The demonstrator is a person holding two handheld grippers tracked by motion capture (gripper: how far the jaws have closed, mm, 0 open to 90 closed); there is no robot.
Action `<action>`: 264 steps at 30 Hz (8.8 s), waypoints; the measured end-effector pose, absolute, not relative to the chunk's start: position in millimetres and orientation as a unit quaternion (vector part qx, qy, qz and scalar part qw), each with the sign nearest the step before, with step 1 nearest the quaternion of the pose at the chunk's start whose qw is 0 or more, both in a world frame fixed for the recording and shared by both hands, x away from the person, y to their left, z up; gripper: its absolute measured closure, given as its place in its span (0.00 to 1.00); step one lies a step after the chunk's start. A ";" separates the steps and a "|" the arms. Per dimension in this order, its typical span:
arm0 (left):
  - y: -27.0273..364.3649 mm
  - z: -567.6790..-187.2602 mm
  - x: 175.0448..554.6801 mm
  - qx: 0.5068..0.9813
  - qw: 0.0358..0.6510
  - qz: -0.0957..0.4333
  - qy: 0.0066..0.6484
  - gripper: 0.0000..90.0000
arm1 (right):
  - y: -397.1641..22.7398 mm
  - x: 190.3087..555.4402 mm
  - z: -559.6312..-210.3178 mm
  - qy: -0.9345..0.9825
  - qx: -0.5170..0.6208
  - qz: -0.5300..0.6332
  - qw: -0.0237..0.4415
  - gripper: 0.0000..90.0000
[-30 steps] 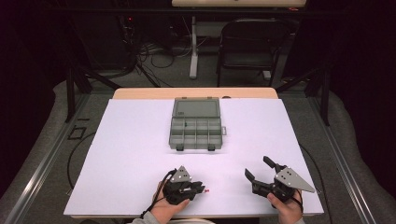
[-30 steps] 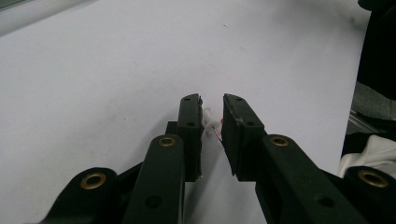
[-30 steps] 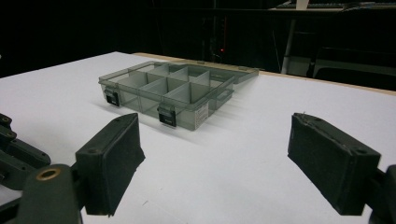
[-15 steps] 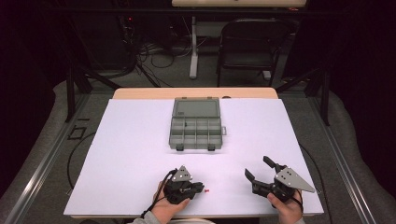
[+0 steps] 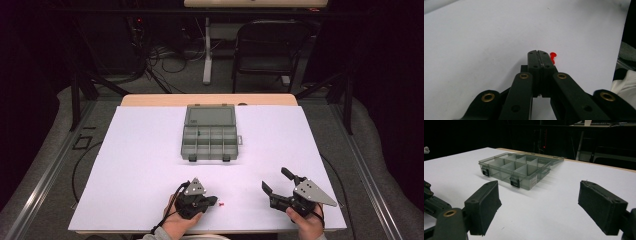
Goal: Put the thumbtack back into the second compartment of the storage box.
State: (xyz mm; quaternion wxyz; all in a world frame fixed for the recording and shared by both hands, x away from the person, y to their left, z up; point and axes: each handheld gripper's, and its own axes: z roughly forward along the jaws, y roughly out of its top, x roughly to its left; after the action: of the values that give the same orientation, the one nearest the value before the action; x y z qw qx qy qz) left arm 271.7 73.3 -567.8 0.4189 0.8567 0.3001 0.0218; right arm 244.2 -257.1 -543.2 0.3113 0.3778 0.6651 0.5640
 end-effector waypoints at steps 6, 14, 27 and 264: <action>73.1 -568.0 271.6 0.856 0.420 0.022 0.300 1.00 | -257.0 244.5 -543.4 0.665 0.379 0.564 0.311 0.19; 77.7 -563.3 274.0 0.848 0.431 0.019 0.307 1.00 | -257.2 244.2 -543.0 0.665 0.378 0.564 0.311 0.19; 109.2 -540.4 291.4 0.808 0.477 0.057 0.341 1.00 | -257.5 244.4 -543.0 0.665 0.378 0.564 0.311 0.19; 119.9 -514.6 318.9 0.798 0.501 0.041 0.334 1.00 | -261.0 247.7 -545.1 0.669 0.382 0.558 0.308 0.19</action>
State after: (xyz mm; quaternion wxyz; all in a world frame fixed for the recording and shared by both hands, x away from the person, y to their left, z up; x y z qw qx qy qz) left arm 318.9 119.9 -514.6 0.5006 0.7975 0.3340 0.0415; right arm 247.7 -261.0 -545.1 0.3077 0.3819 0.6690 0.5585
